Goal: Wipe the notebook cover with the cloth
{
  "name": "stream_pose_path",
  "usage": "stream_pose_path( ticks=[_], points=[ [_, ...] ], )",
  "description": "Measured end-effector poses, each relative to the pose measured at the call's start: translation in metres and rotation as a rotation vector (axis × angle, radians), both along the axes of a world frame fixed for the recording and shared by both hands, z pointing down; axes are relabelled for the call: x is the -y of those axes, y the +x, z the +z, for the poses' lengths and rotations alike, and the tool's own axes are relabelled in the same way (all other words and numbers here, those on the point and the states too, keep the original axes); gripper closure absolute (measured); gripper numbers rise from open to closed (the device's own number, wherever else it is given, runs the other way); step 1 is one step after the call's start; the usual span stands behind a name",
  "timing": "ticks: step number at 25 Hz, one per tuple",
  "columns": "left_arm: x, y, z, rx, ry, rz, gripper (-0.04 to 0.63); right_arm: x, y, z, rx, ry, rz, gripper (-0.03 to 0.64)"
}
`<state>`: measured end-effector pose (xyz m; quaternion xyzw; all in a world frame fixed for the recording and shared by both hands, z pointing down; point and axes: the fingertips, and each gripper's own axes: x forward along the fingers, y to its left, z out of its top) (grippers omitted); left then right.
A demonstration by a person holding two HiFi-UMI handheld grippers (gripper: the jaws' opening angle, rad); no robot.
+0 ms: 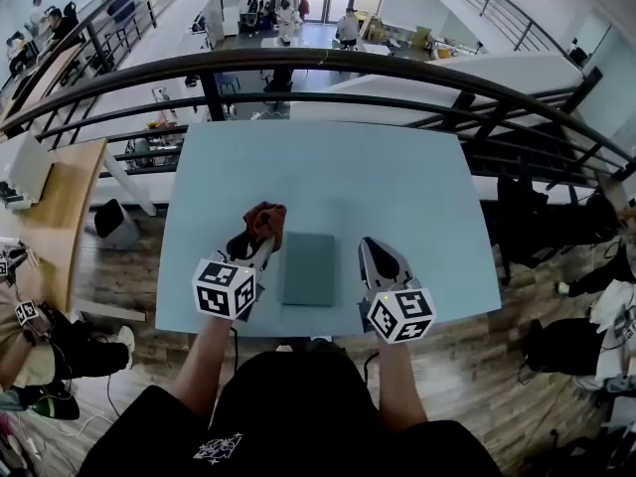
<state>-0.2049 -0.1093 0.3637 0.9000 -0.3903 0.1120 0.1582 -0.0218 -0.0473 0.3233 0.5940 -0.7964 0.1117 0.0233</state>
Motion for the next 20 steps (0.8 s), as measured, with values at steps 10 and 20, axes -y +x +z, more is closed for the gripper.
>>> stream_pose_path(
  ticks=[10,20],
  points=[
    [-0.01,-0.006,-0.02,-0.006,0.123,0.024,0.462,-0.006,-0.003,-0.016,-0.022,0.048,0.034,0.615],
    [-0.016,-0.009,-0.055,-0.03,0.23,0.002,0.462,-0.014,-0.005,-0.038,-0.042,0.095,0.033,0.615]
  ],
)
